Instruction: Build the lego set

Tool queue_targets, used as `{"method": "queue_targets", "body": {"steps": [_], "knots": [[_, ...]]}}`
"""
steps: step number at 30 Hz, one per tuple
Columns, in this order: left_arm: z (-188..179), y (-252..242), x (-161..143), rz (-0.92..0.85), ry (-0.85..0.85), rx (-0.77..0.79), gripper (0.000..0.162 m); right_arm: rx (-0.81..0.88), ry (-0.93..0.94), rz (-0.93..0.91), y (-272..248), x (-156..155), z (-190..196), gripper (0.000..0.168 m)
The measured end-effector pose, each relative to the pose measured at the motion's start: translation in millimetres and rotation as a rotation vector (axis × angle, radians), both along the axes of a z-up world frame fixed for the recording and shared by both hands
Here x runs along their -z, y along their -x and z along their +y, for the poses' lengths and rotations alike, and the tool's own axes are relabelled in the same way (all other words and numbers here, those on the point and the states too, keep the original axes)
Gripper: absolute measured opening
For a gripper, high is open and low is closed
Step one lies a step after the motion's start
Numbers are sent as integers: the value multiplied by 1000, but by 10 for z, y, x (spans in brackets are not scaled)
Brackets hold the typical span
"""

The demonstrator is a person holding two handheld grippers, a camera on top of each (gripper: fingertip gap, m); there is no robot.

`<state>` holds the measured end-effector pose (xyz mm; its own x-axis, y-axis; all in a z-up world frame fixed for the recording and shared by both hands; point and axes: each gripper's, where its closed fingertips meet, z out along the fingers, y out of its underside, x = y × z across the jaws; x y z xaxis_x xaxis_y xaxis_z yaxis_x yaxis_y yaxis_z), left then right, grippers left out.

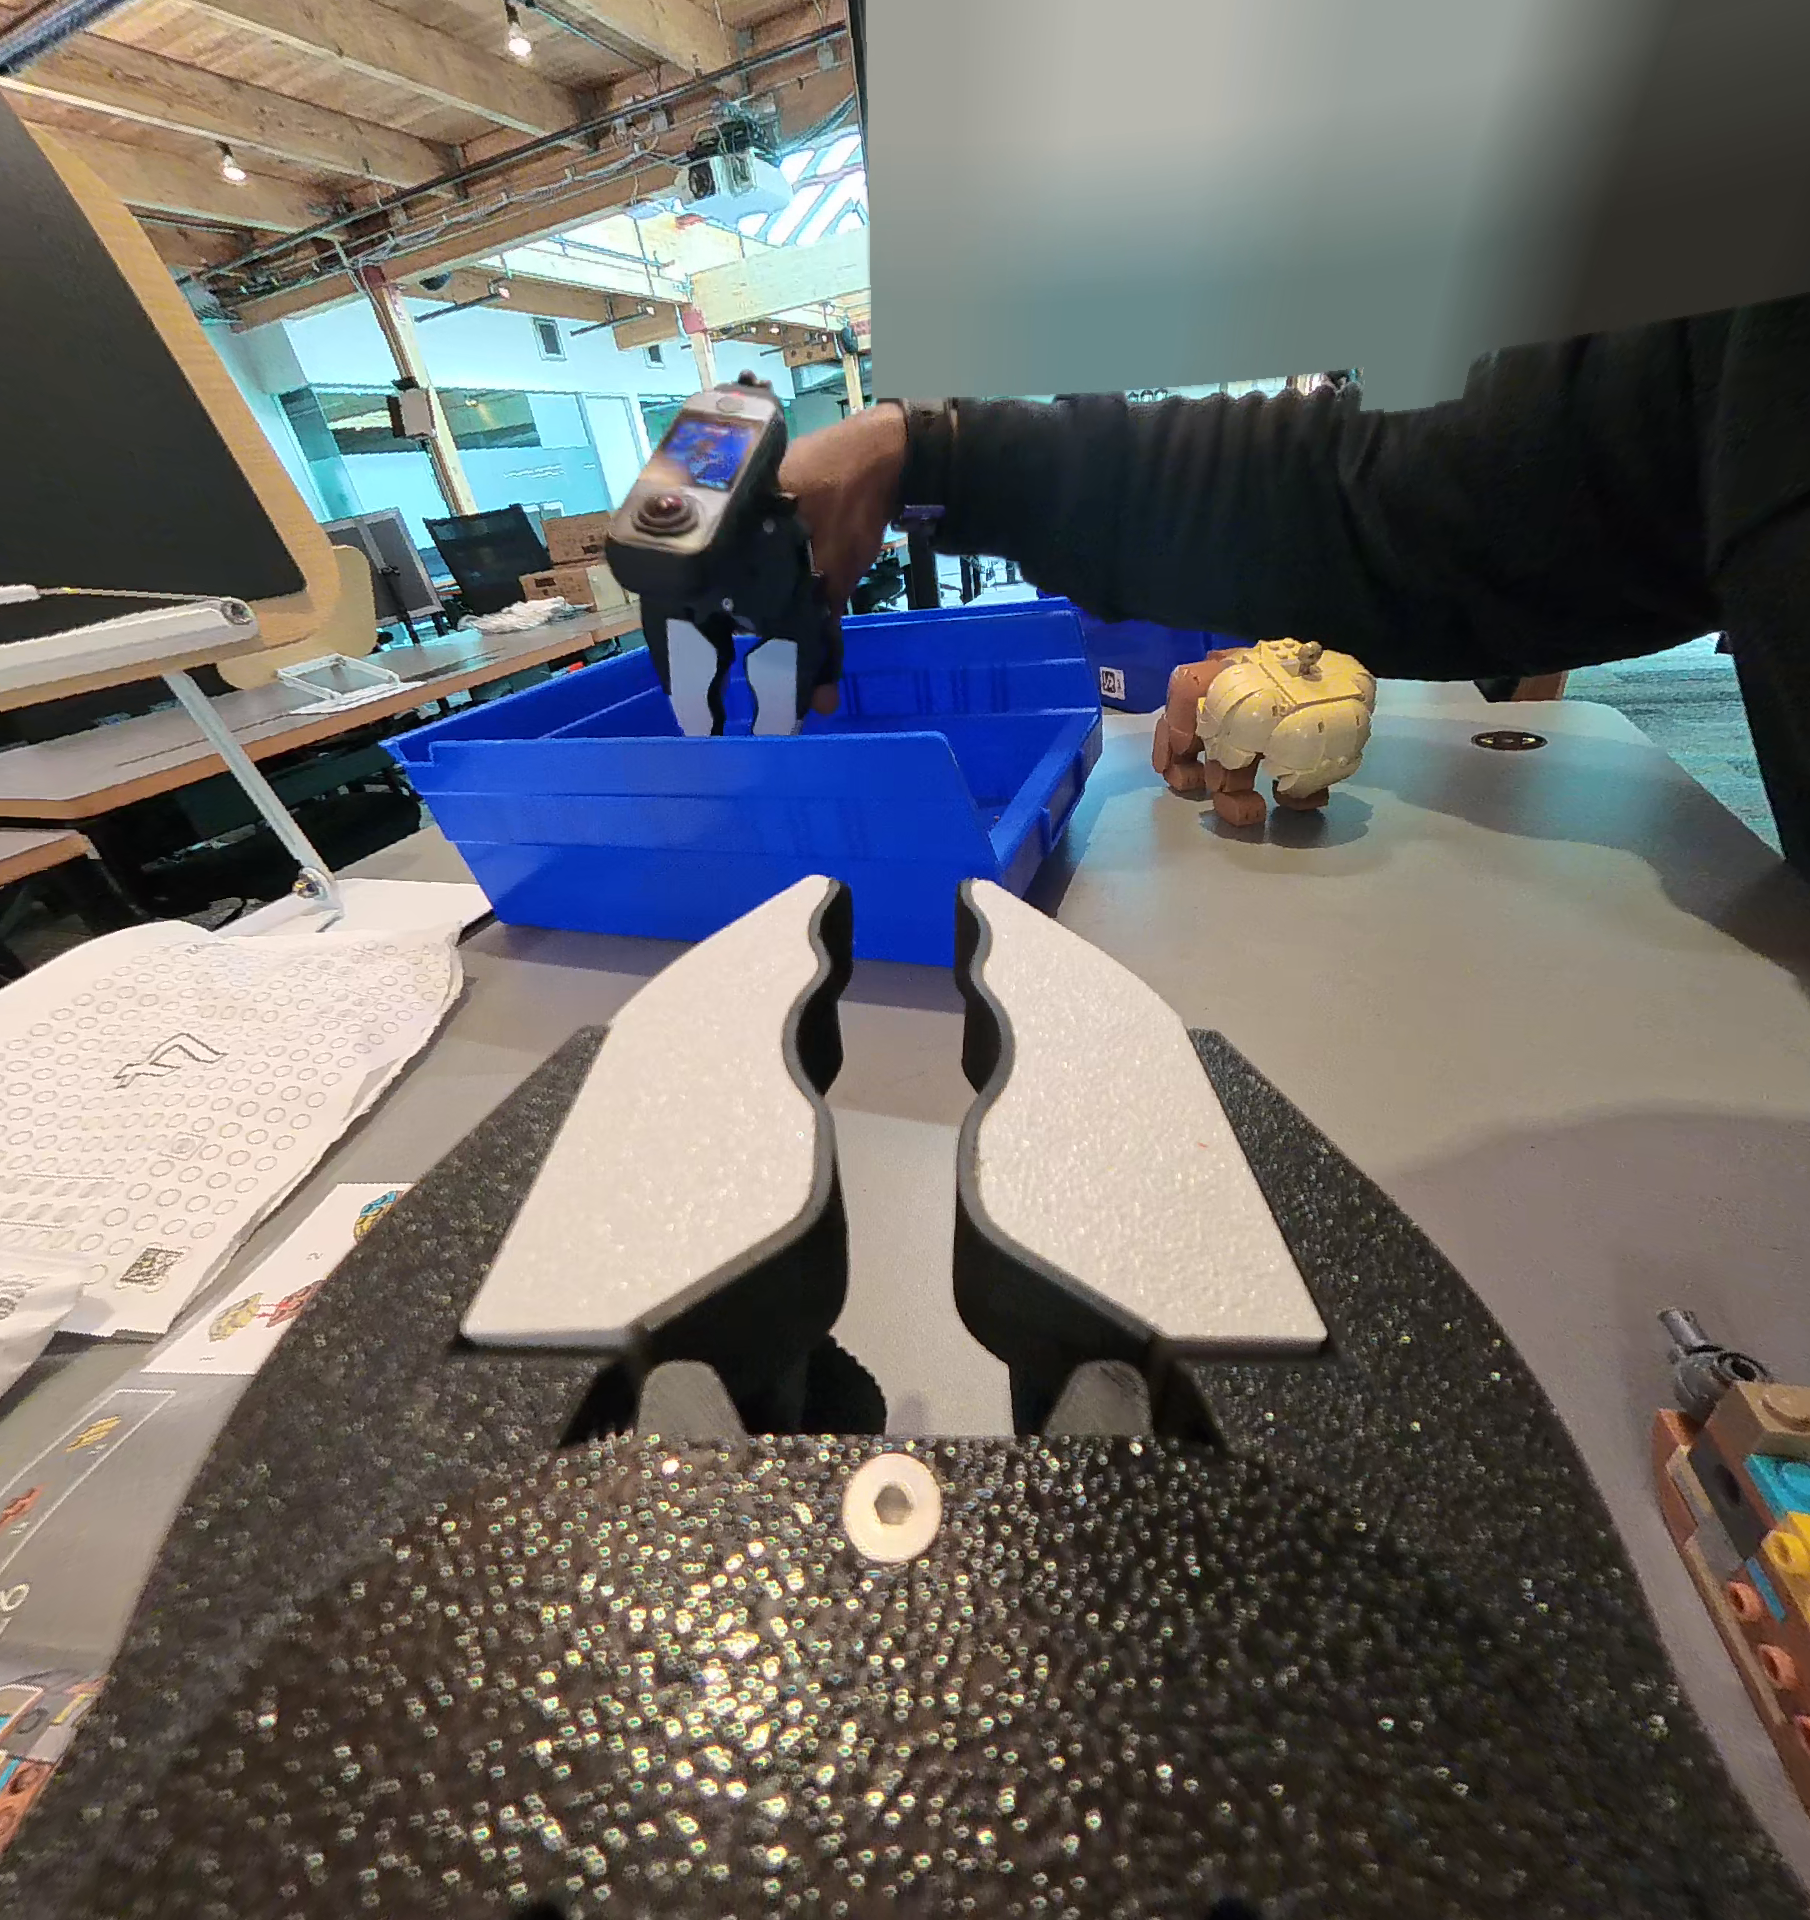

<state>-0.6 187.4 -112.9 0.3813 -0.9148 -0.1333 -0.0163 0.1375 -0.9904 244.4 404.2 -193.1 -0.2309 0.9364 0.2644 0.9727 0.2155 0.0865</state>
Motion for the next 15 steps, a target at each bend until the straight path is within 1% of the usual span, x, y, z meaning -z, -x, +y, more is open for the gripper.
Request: {"method": "queue_targets", "body": {"steps": [2, 3, 4, 6, 8, 10, 12, 15], "knots": [[0, -1, 1, 1, 0, 0, 18, -26, -95, -103, -121, -43, 80, 22], [0, -1, 1, 1, 0, 0, 18, -38, -109, -140, -160, -53, 75, 22], [0, -1, 1, 1, 0, 0, 18, -43, -93, -142, -158, -48, 34, 22], [-1, -1, 1, 1, 0, 0, 18, -28, -55, -85, -88, -41, -14, 22], [-2, -3, 2, 3, -1, 0, 18, 19, -107, -55, -72, -73, 128, 22], [-4, -7, 6, 6, -2, 1, 18, 79, -146, -74, -130, -66, 290, 25], [-5, -6, 6, 6, -3, 0, 18, 120, -107, -78, -151, -4, 336, 27], [-2, -1, 2, 2, -1, 0, 17, 162, 6, -77, -149, 81, 277, 32]]}}
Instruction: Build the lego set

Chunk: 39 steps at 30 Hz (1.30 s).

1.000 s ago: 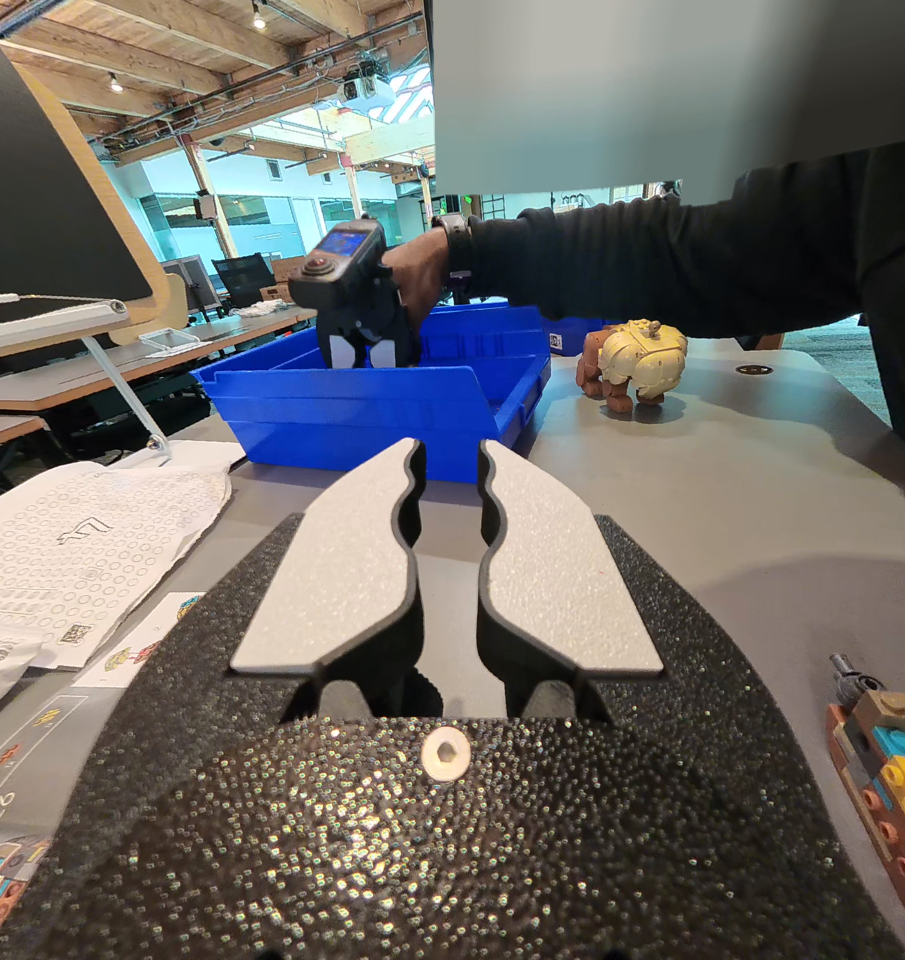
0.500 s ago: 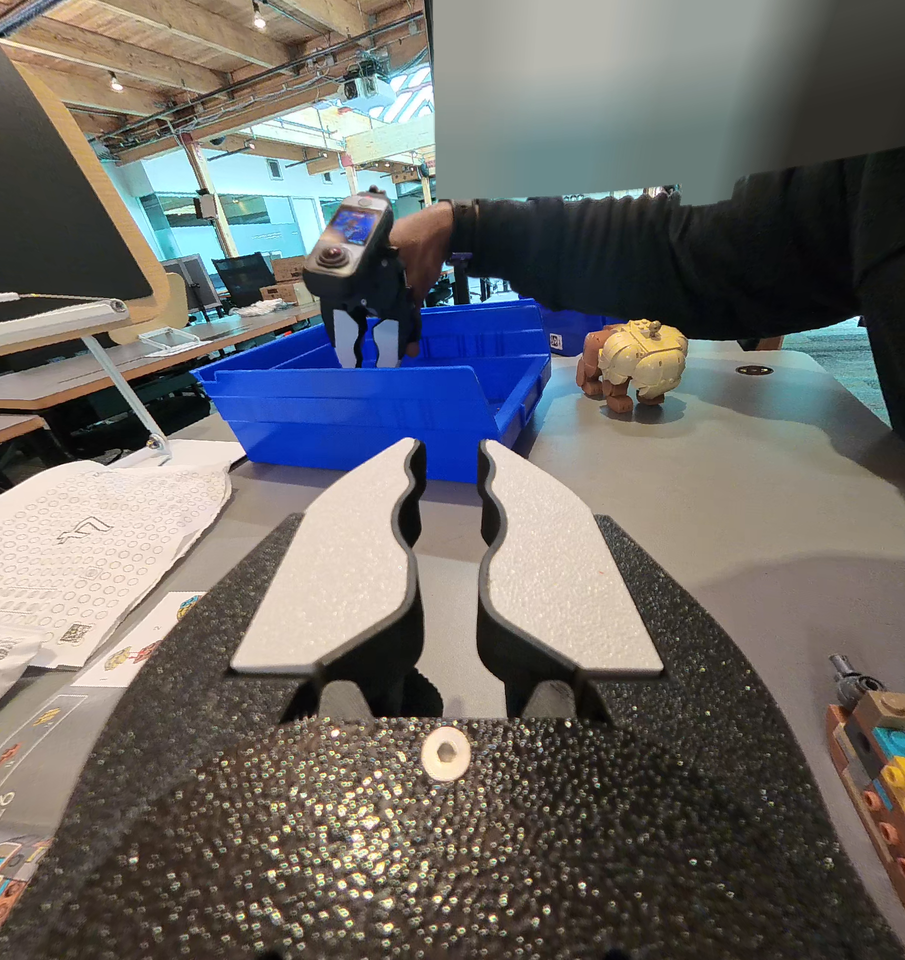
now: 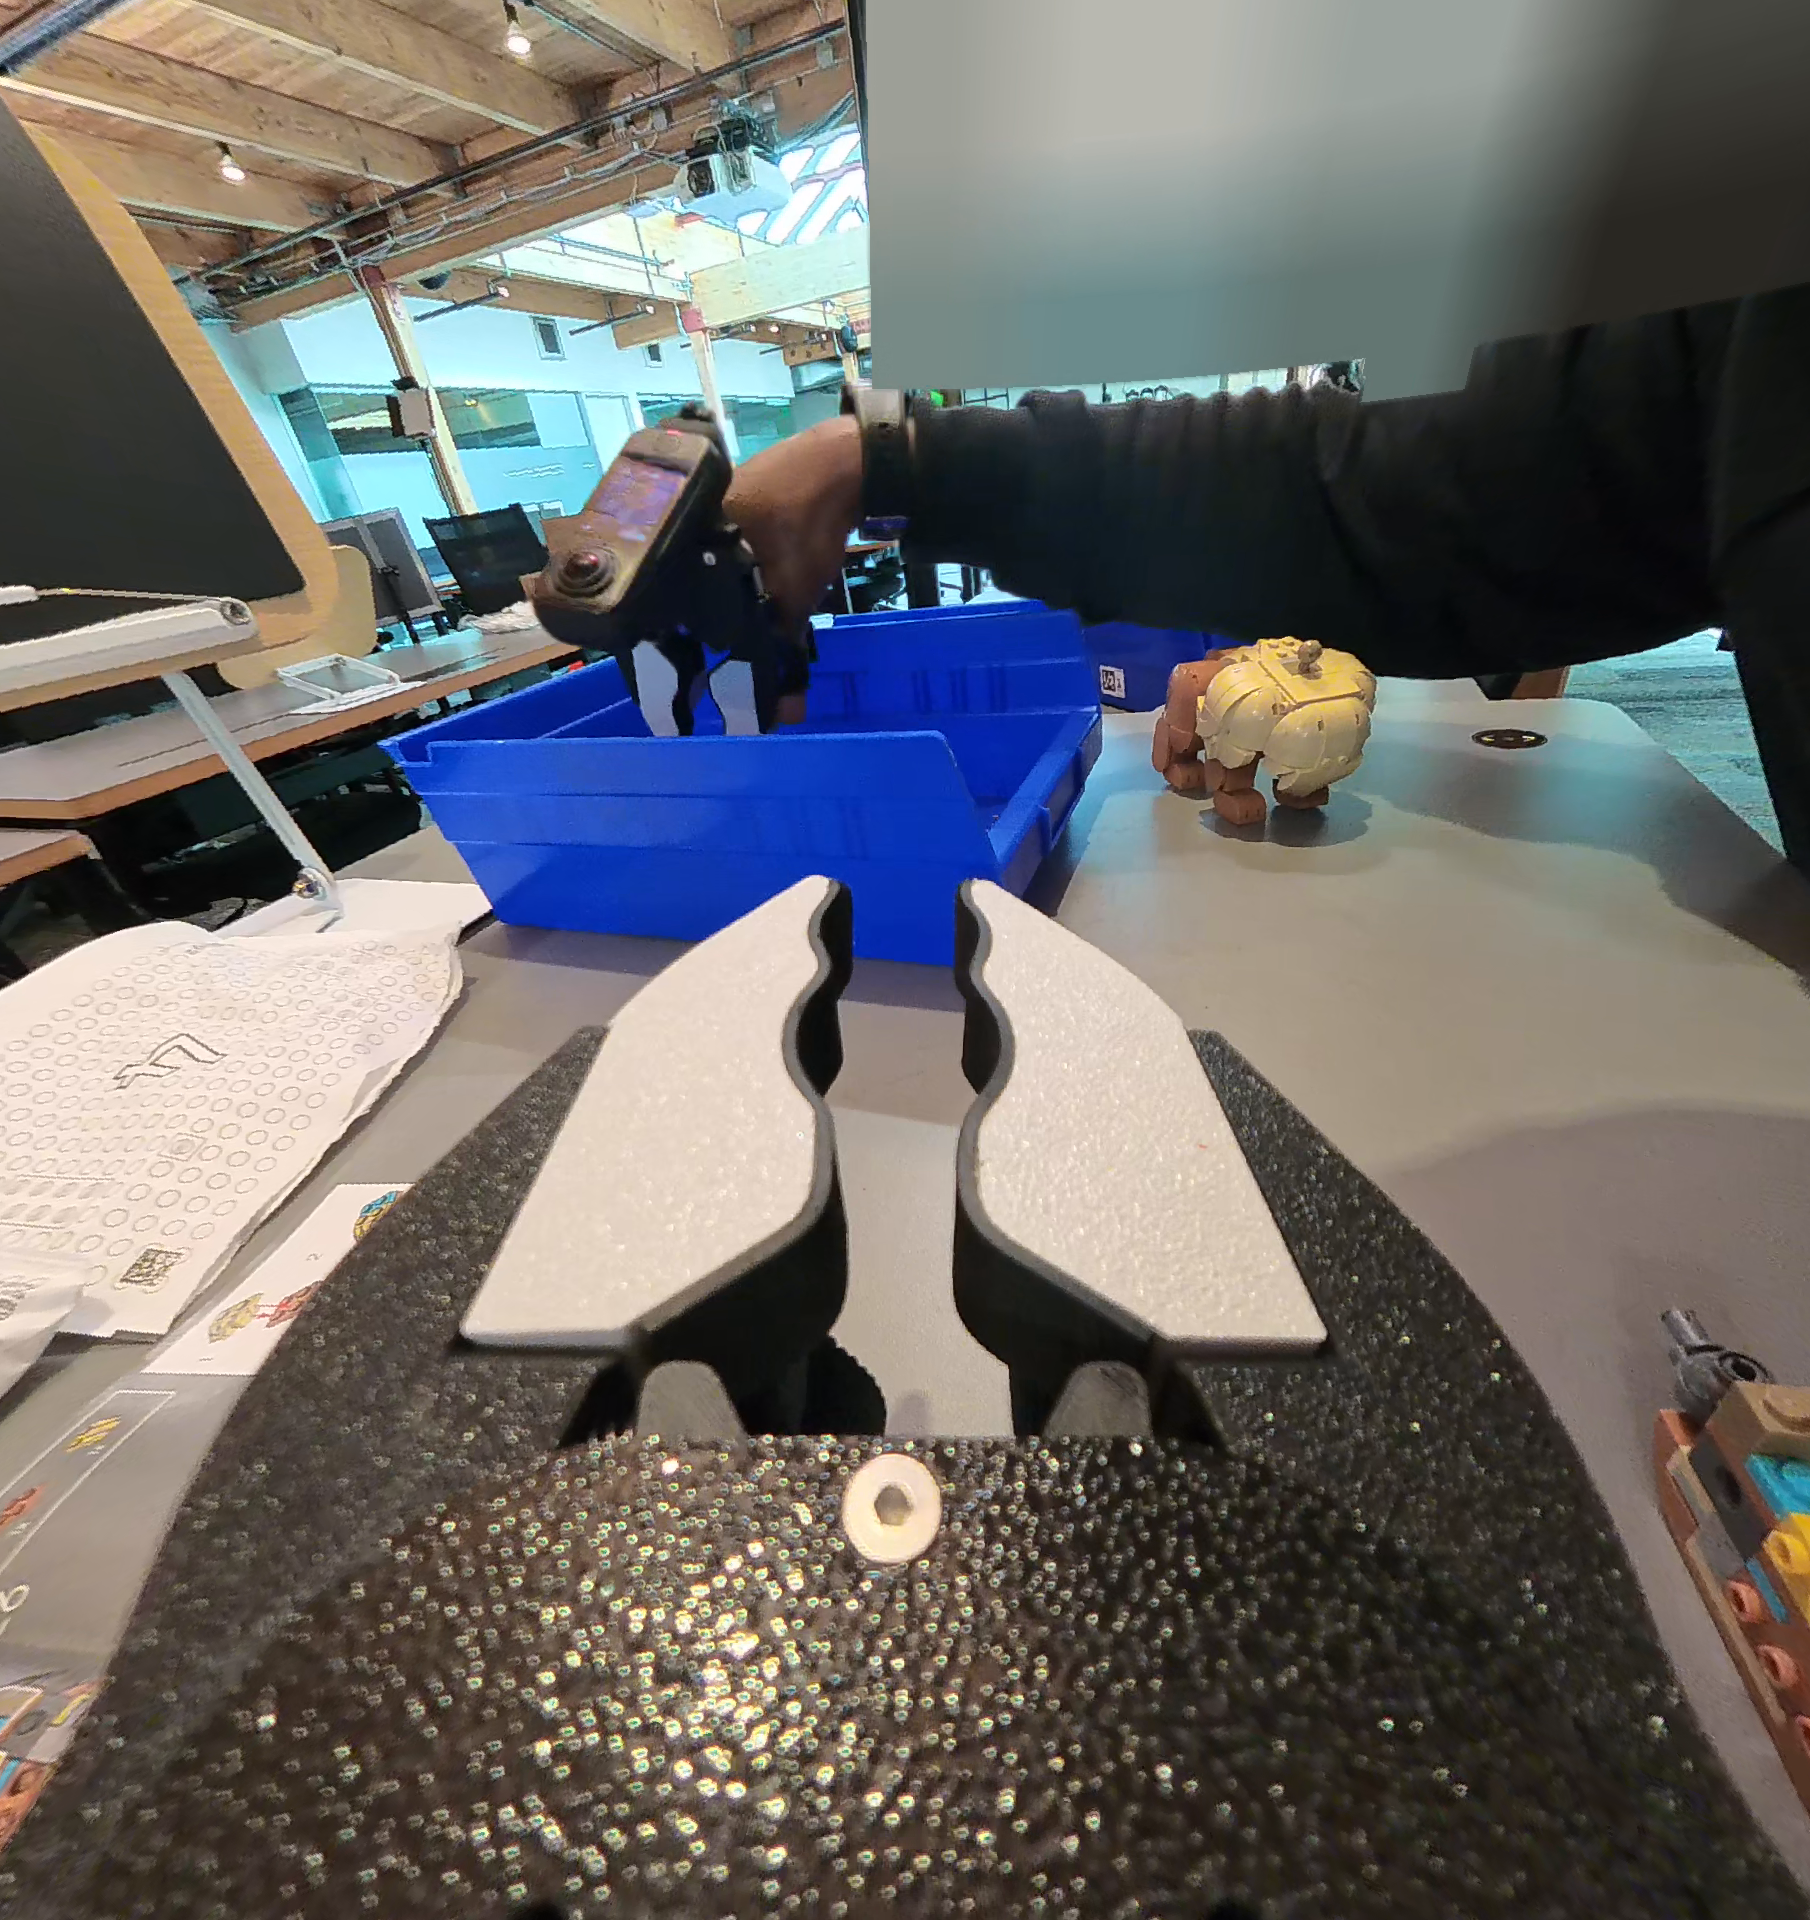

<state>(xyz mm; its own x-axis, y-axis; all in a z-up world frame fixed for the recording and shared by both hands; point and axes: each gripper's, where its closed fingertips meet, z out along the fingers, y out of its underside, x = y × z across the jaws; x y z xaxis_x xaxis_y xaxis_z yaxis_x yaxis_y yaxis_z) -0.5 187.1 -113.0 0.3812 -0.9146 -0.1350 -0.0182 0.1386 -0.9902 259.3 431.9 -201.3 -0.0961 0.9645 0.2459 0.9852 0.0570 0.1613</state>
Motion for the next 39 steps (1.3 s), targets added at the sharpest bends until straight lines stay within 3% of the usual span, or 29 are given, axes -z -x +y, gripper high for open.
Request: {"method": "queue_targets", "body": {"steps": [3, 8, 11, 13, 16, 20, 22, 24, 31, 39], "knots": [[3, 2, -1, -2, 2, 0, 17, 26, -29, 22, 37, -20, 125, 39], [1, 1, 0, 0, 1, 1, 18, 74, 53, 94, 150, 101, 160, 38], [1, 1, 1, 0, 0, 0, 18, 77, 87, 75, 139, 131, 130, 17], [0, 1, 0, -1, -1, 0, 18, 63, 74, 83, 150, 99, 120, 17], [-2, 1, 1, 1, -2, 1, 18, 30, 47, 149, 207, -48, 95, 17], [-2, -3, 4, 3, -1, 1, 18, 2, 41, 449, 589, -424, 43, 17], [2, -3, 5, 4, 0, 0, 18, 0, 31, 484, 655, -509, 40, 20], [1, -2, 5, 4, -1, -1, 18, -1, -12, 451, 626, -526, 93, 34], [1, 0, 3, 2, 0, 1, 18, 68, -90, 298, 311, -368, 284, 23], [4, 0, 3, 1, 2, -1, 17, 42, 15, 80, 130, 43, 244, 22]]}}
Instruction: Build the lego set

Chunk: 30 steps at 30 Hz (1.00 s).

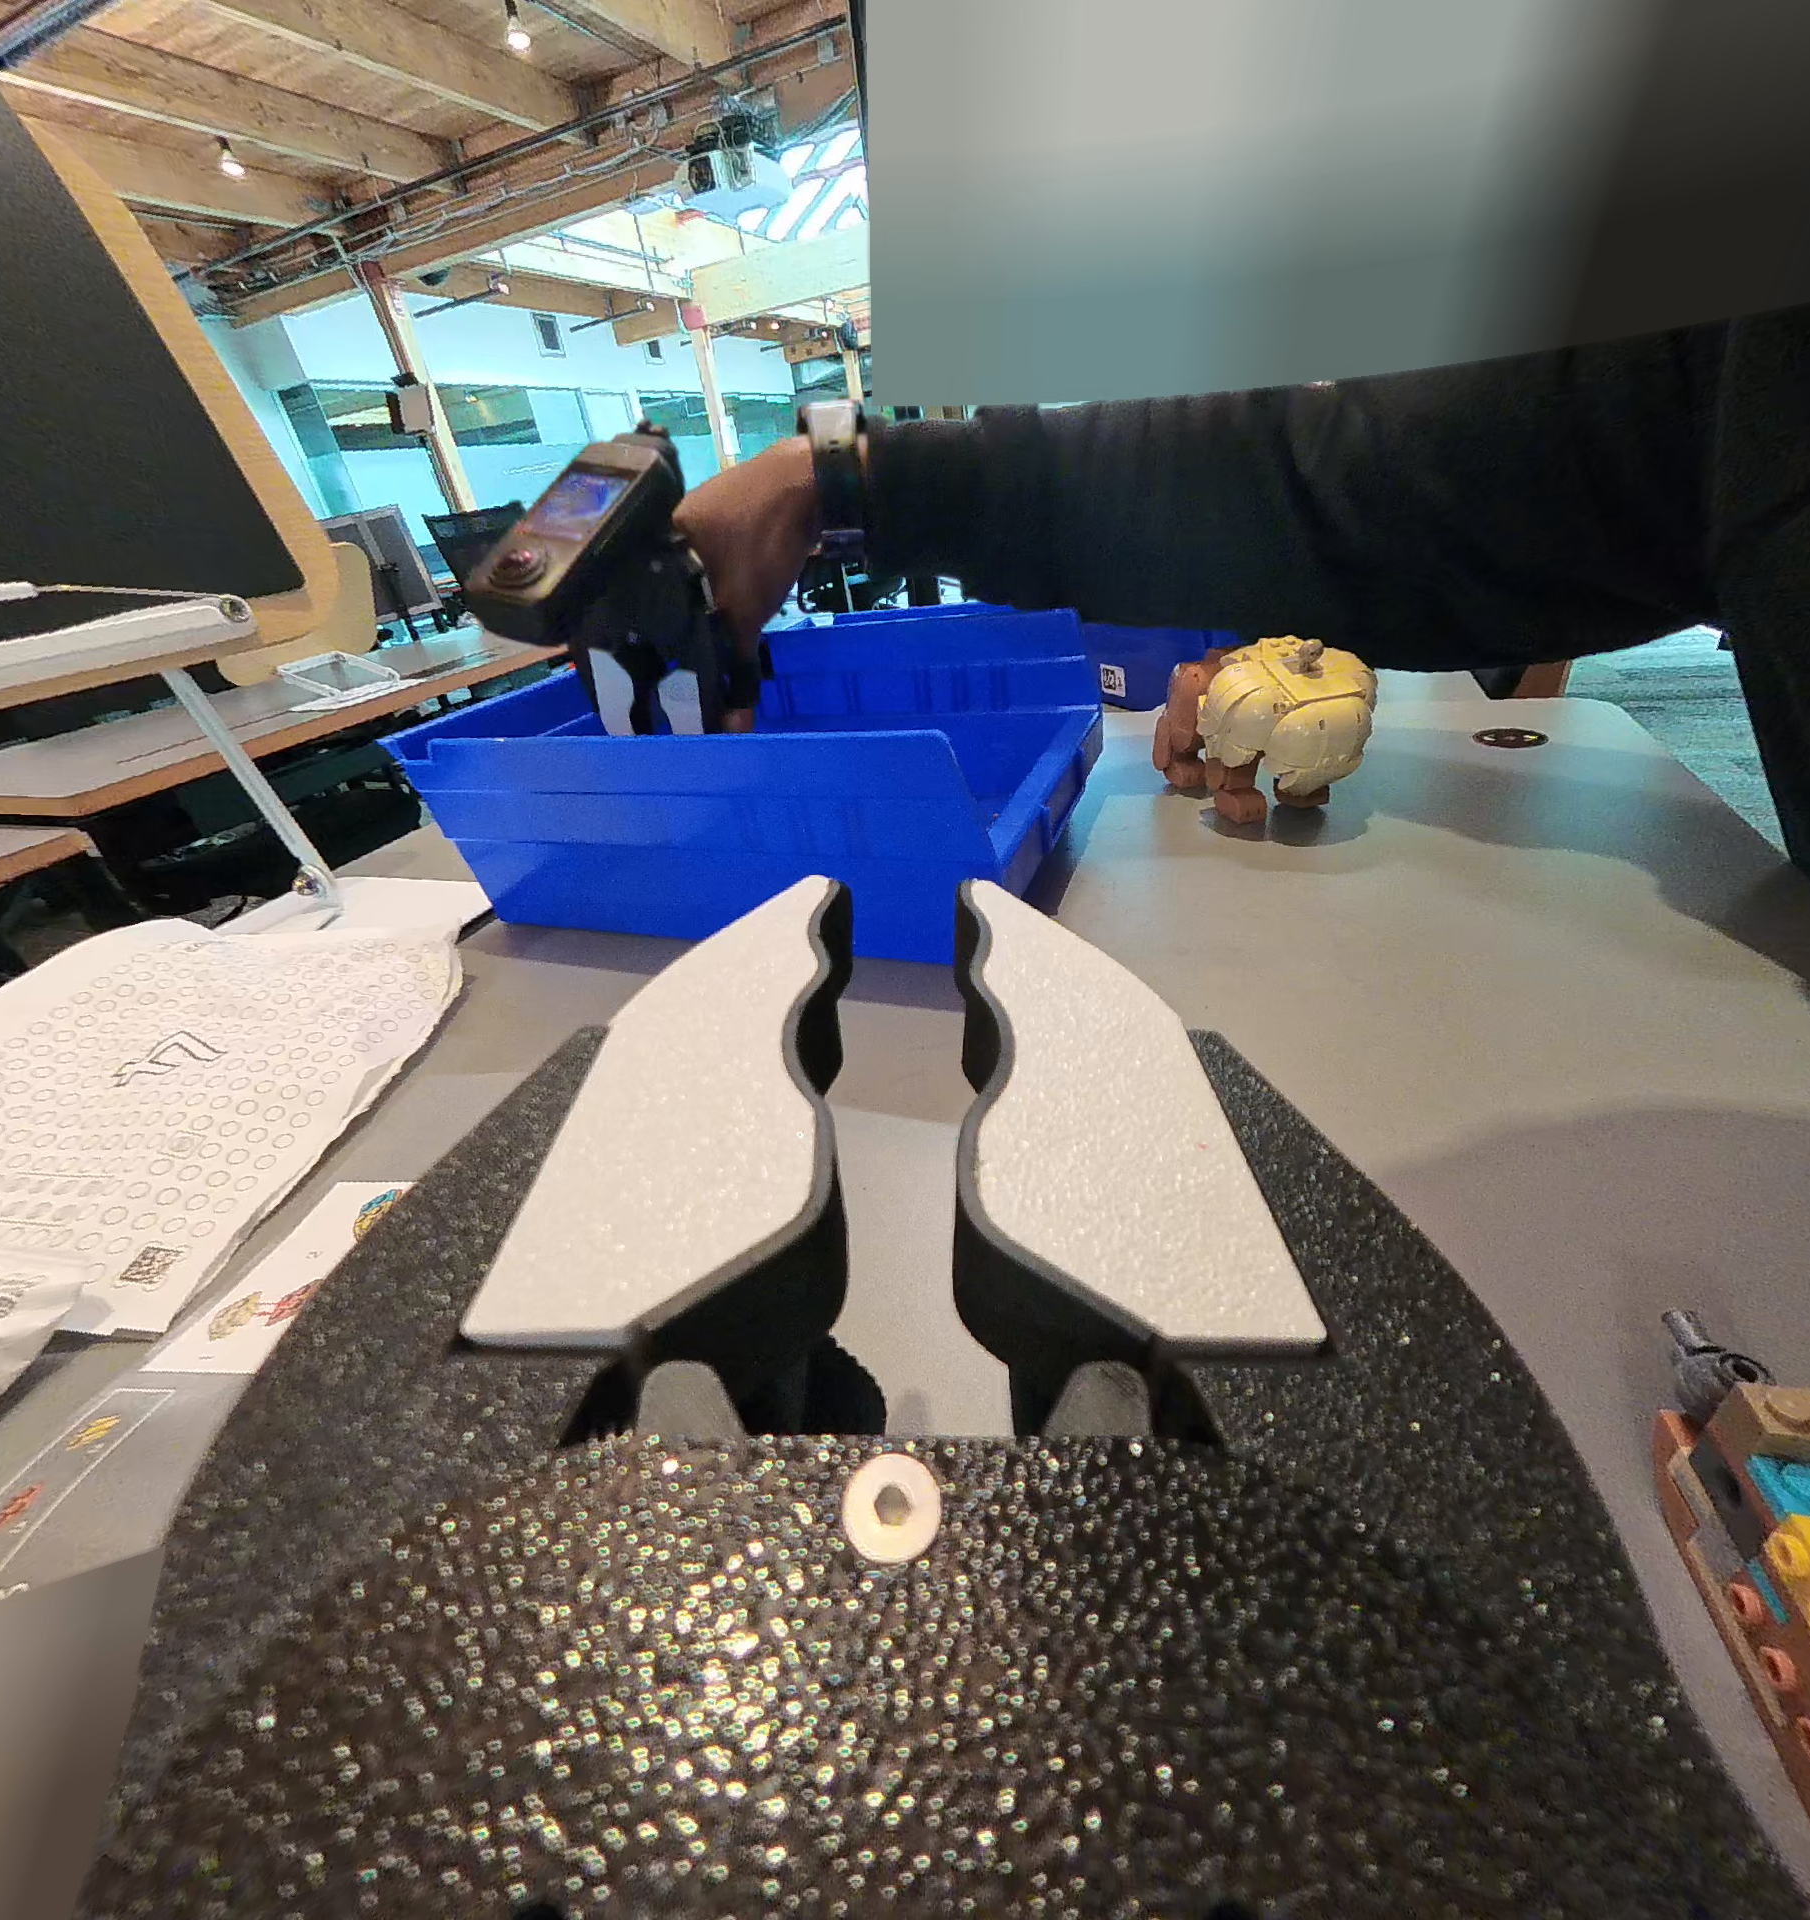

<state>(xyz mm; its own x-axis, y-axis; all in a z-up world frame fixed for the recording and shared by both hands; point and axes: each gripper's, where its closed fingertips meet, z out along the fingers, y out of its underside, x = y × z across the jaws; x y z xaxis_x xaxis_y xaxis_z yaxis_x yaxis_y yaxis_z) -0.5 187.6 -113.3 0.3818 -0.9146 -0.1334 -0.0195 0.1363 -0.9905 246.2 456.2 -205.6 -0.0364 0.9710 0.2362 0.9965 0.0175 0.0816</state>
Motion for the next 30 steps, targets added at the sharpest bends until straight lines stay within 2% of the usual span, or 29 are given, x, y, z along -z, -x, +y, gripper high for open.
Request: {"method": "queue_targets", "body": {"steps": [3, 6, 7, 8, 10, 12, 19, 21, 23, 30], "knots": [[2, 3, -1, -2, 2, 0, 17, -16, 30, -64, -37, 81, -1, 21], [0, 2, -2, -2, 0, 1, 18, 4, 78, -116, -108, 136, -24, 32], [-1, 1, -3, -2, -1, 1, 18, 9, 89, -131, -137, 141, -32, 31], [-2, 1, -2, -2, -2, 1, 18, 12, 110, -135, -145, 132, -56, 22], [-6, 1, -3, -1, -4, 1, 18, 28, 154, -165, -205, 114, -135, 15], [-8, 1, -4, -2, -6, 2, 18, 21, 134, -200, -284, 65, -151, 13], [-6, 0, -3, -2, -4, 2, 18, 46, 122, -131, -338, -148, -251, 14], [-6, -2, -1, 0, -4, 1, 18, 45, 121, -134, -373, -160, -273, 19], [-4, -1, -2, -1, -4, 1, 18, 46, 93, -142, -409, -174, -251, 26], [-2, 0, -3, -2, -1, 1, 18, -24, -157, 25, -205, -362, 125, 20]]}}
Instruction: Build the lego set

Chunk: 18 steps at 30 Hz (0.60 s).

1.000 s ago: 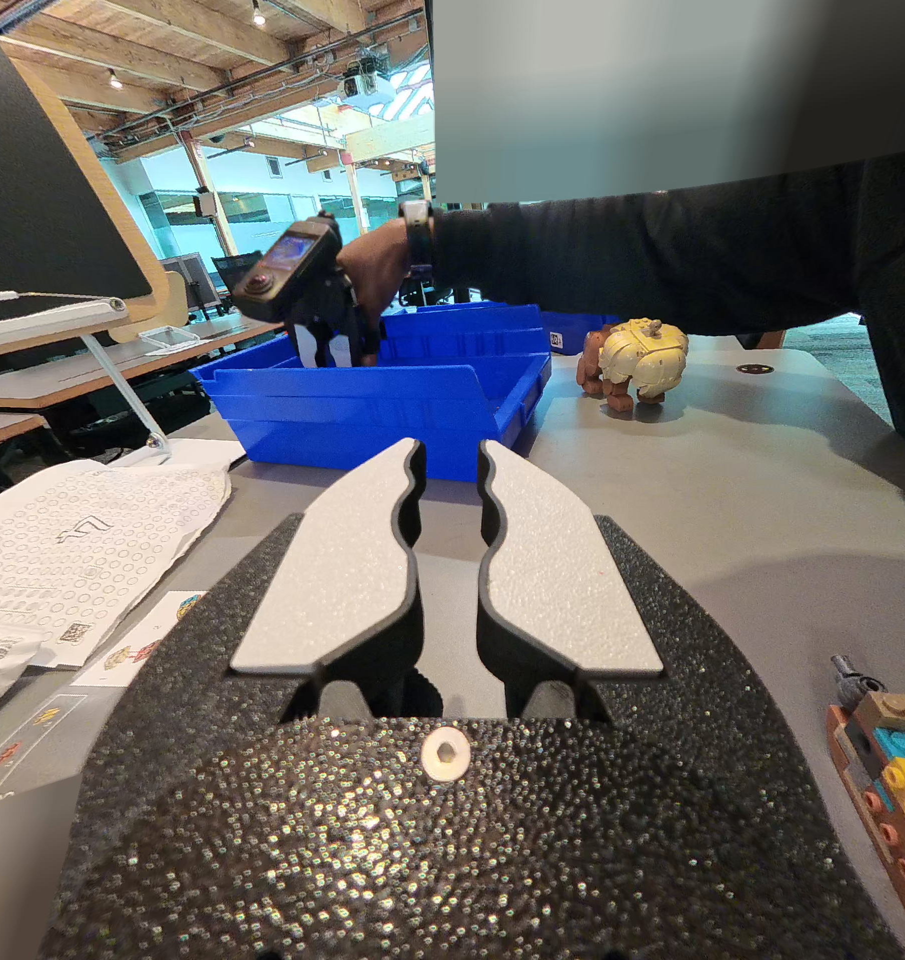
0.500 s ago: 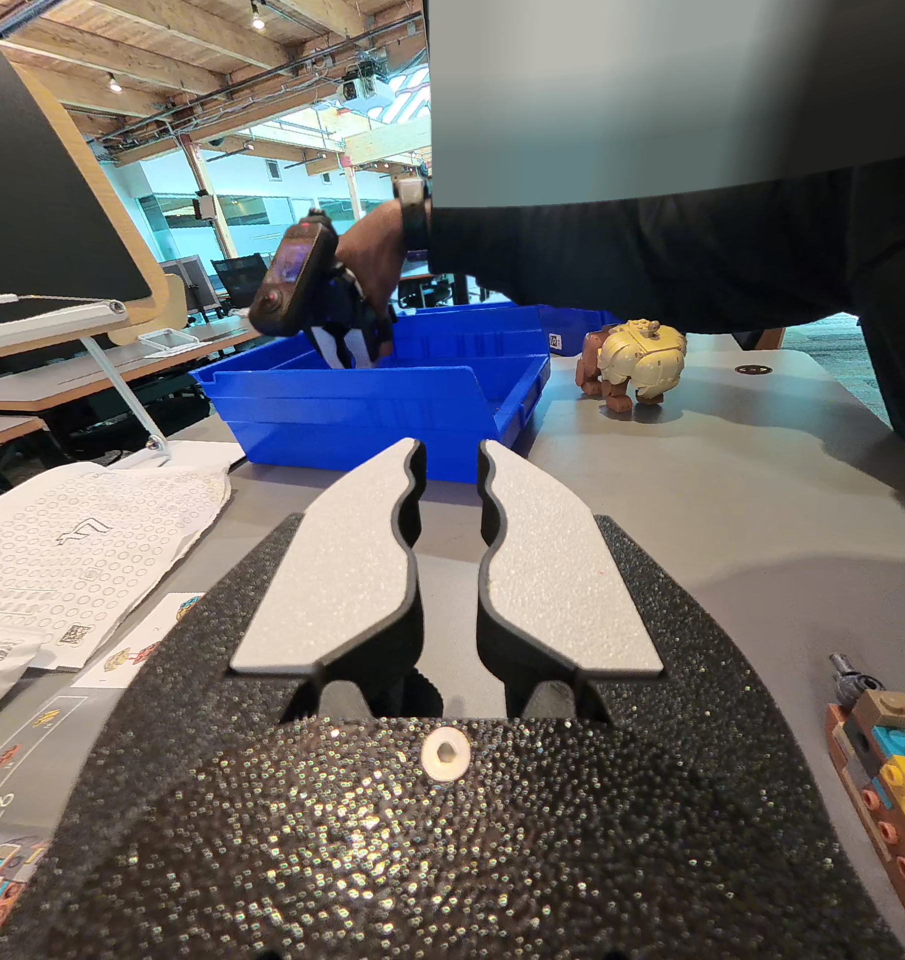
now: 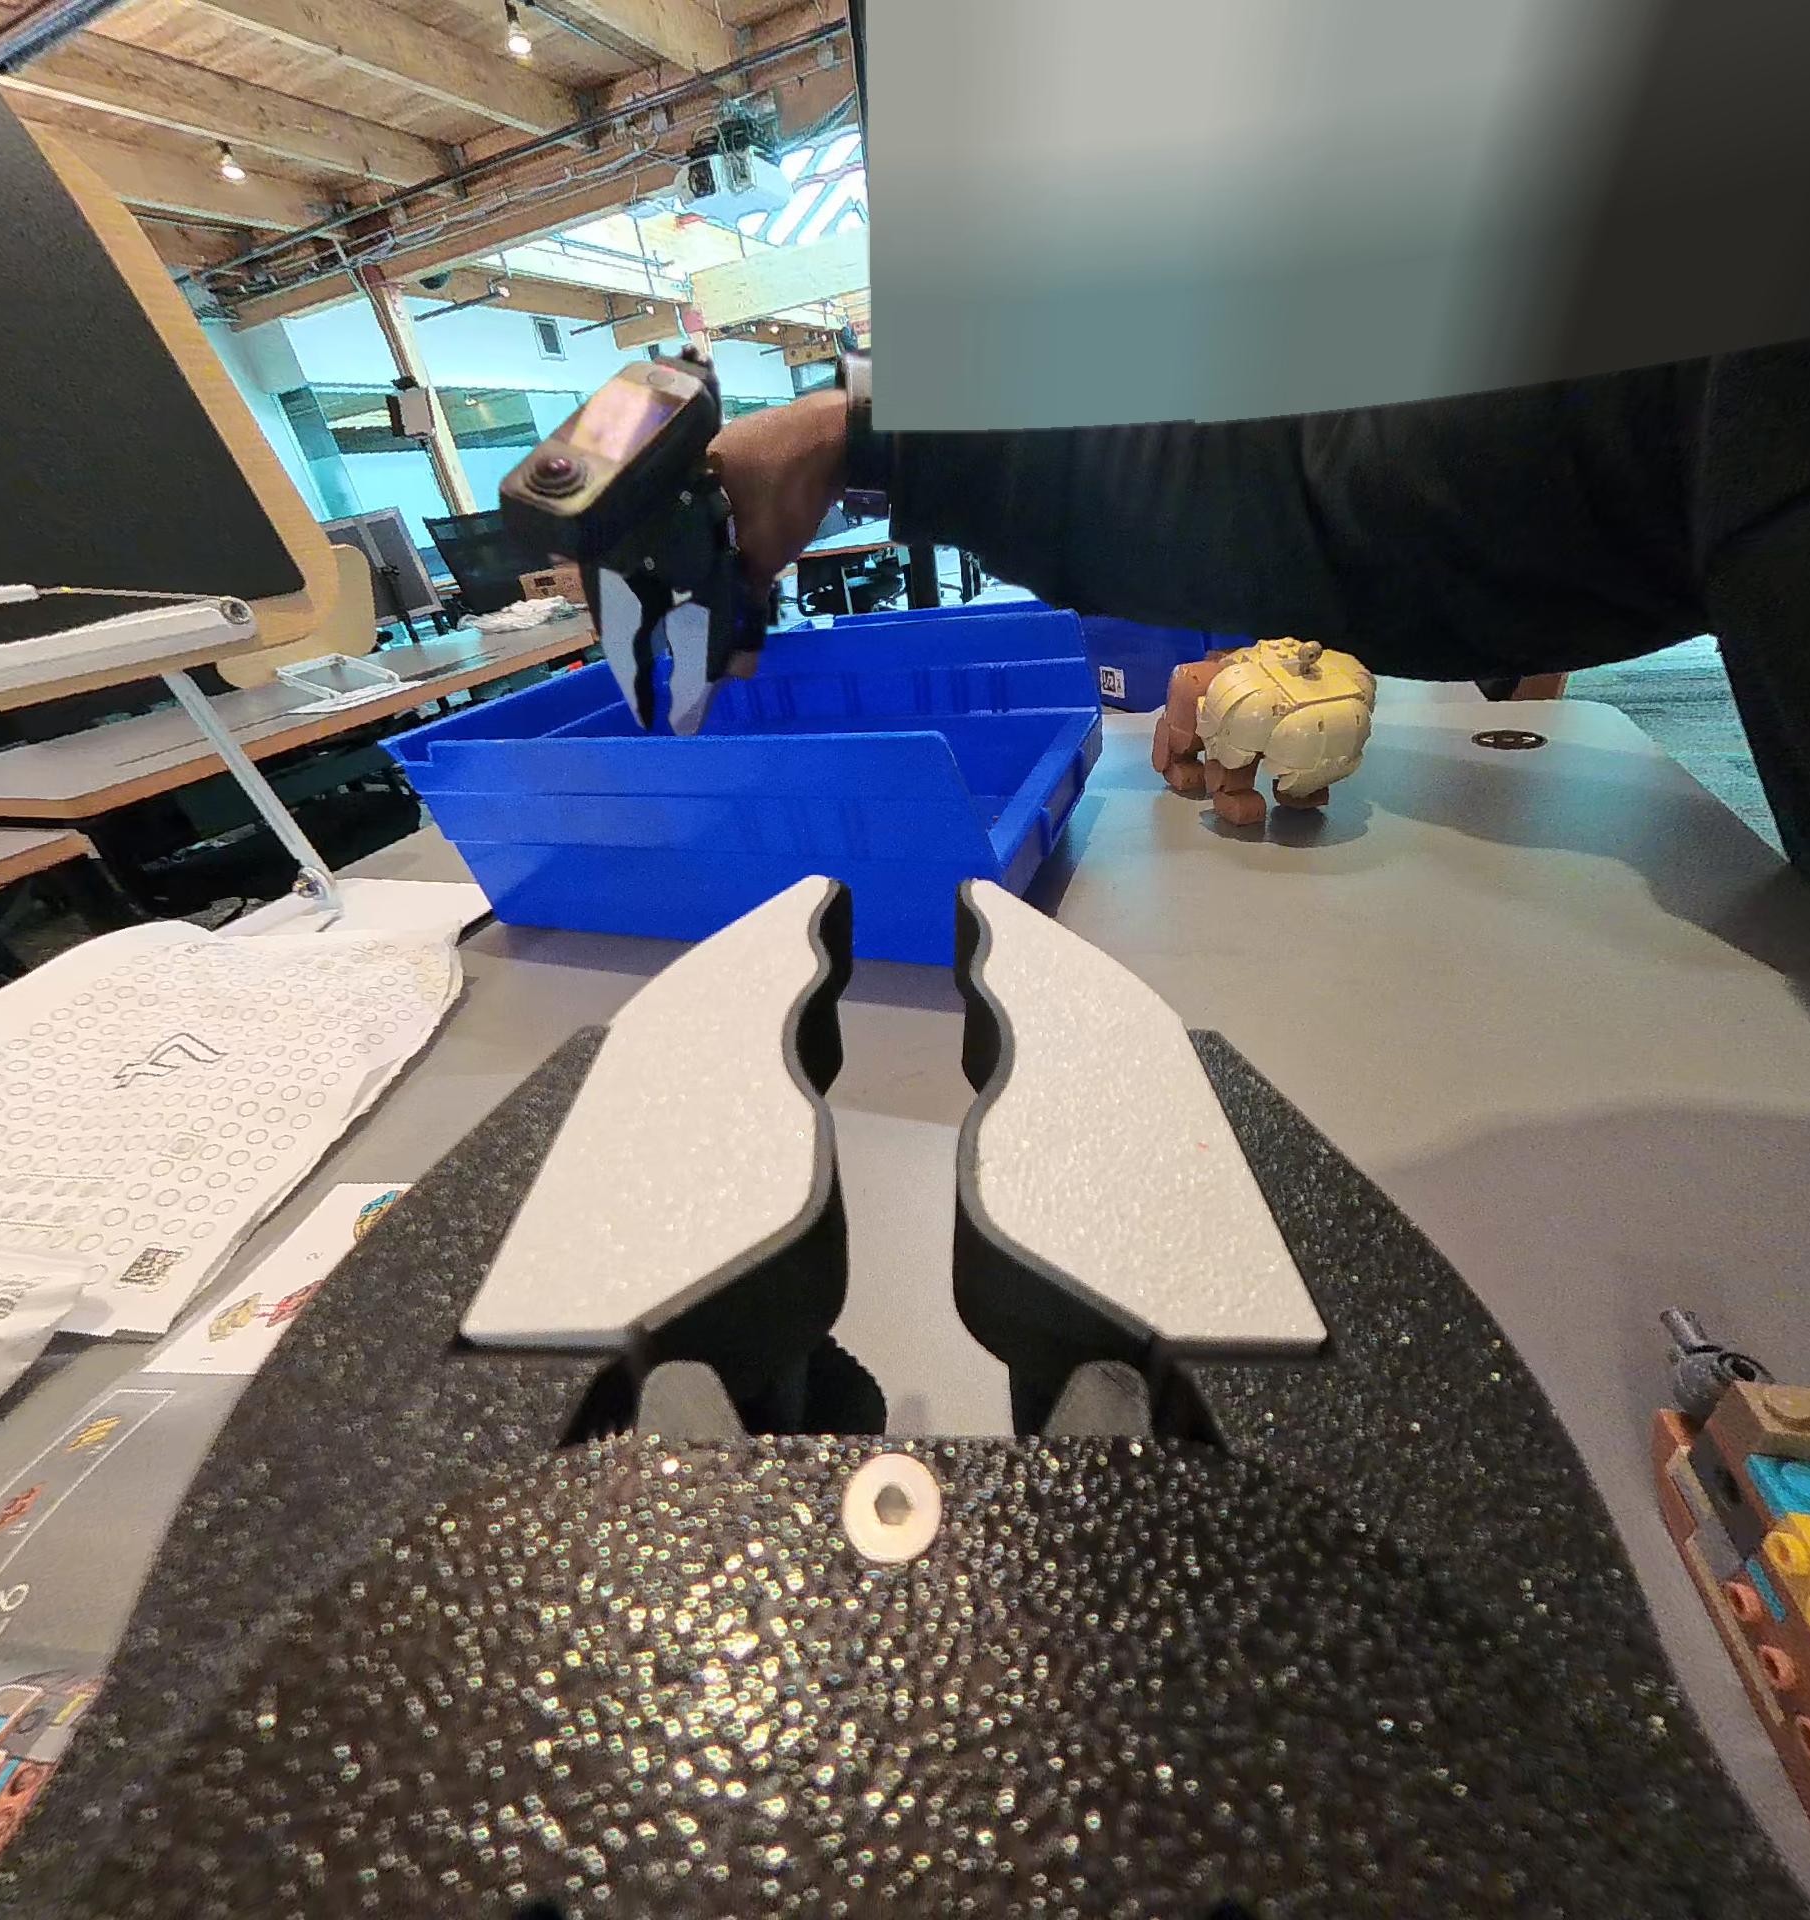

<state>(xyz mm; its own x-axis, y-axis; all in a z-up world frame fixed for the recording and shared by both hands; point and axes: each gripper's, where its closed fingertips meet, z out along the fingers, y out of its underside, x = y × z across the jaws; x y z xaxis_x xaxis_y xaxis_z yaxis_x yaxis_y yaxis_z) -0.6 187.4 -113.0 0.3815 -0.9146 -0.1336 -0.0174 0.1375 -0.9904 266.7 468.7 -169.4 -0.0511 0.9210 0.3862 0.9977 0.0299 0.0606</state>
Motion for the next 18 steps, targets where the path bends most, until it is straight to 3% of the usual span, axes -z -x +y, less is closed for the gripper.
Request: {"method": "queue_targets", "body": {"steps": [7, 13, 18], "knots": [[1, -1, 1, 1, 1, -1, 17, -51, 3, 46, 170, 53, 1, 21], [2, 0, 0, 0, 1, 0, 17, -61, -51, 312, 515, -99, 95, 21], [6, 1, 0, -1, 4, -1, 17, -68, -44, 281, 481, 33, 79, 21]]}}
